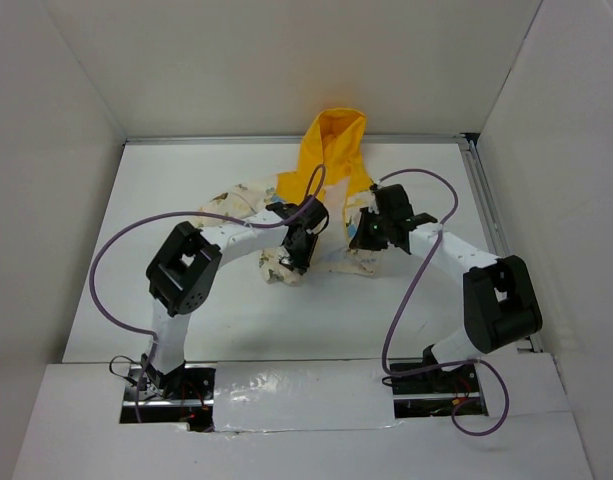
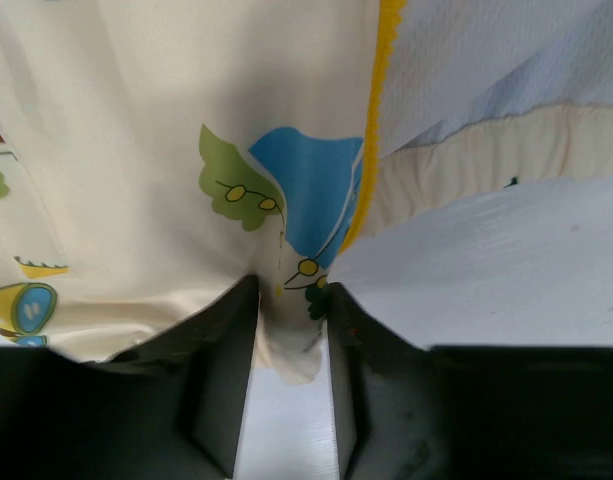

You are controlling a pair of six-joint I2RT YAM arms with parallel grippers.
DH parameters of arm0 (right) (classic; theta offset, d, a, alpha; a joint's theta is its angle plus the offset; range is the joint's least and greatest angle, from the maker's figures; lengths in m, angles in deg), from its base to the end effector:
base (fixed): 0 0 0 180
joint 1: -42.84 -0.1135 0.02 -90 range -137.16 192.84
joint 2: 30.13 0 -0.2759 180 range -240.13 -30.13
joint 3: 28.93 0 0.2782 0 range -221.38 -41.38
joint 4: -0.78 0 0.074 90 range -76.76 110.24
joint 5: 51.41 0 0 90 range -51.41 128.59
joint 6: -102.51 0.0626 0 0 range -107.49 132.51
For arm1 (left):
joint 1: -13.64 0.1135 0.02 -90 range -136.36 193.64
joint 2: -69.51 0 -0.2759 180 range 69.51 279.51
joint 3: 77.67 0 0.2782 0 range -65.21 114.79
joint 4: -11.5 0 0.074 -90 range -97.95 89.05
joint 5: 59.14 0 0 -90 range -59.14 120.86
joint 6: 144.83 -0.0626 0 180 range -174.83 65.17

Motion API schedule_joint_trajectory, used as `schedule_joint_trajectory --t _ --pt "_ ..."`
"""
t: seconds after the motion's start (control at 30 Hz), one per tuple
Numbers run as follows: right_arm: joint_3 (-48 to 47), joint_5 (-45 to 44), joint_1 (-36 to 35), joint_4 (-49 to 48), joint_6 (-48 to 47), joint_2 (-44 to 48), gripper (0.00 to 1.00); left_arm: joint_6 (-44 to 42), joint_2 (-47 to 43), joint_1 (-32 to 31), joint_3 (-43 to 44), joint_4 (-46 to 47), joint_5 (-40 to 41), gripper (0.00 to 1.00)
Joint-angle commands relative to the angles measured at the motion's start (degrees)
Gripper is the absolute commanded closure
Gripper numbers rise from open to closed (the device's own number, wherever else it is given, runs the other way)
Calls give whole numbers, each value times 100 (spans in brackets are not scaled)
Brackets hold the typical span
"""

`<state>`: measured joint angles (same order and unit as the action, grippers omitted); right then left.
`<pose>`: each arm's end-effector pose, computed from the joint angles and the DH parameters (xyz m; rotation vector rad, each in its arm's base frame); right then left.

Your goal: Zip up the jacket

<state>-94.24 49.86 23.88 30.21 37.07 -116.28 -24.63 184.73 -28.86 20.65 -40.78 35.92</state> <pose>0.3252 0.1246 0.1857 0.0332 2.5111 0.5661 0.3371 -0.3014 0.1548 0.2764 2.7764 -0.2045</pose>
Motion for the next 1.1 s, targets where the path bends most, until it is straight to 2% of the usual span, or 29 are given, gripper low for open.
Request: schedule_joint_trajectory --t 0.0,0.03,0.07,0.13,0.17,0.27,0.43,0.47,0.57,0.67,0.7,0.83,0.87,0.93,1.07 --pt "48 174 77 -317 -56 151 100 -127 71 31 -78 80 -128 61" --pt "57 209 94 -343 -48 160 100 -163 36 31 -122 125 -180 68" --pt "91 253 94 -370 -74 169 100 -172 10 31 -201 169 -285 85" --pt "144 524 112 -545 -178 204 100 -216 -113 31 -280 309 -409 97" --pt "240 700 112 -624 -231 265 100 -268 -183 31 -359 353 -566 100" --pt "443 1516 103 -1046 -407 406 100 -400 -630 49 -553 696 -970 100" --pt "698 2141 112 -1538 -364 616 100 -383 -1413 364 -1053 1407 -1770 100" --pt "750 2265 103 -1661 -346 669 100 -400 -1702 435 -1176 1582 -2250 100" --pt "953 2984 103 -2100 -224 950 100 -348 -2266 672 -1851 2250 -2999 100" --pt "1119 3118 59 -2355 13 1117 100 -16 -2784 1015 -2440 3015 -3930 100" --pt "1181 3153 42 -2478 84 1161 100 108 -2873 1085 -2565 3321 -3995 100" --pt "1856 3417 -90 -4021 961 1364 100 785 -3102 1402 -2996 4314 -4416 100" --pt "1919 3287 -142 -4174 1050 1381 100 1038 -3102 1498 -3171 4587 -4843 100" --pt "2051 3154 -274 -4498 1104 1399 100 1286 -3058 1543 -3277 5212 -5163 100" --pt "2315 3303 -406 -5326 1139 1504 100 1769 -2979 1534 -3322 5662 -5156 100"
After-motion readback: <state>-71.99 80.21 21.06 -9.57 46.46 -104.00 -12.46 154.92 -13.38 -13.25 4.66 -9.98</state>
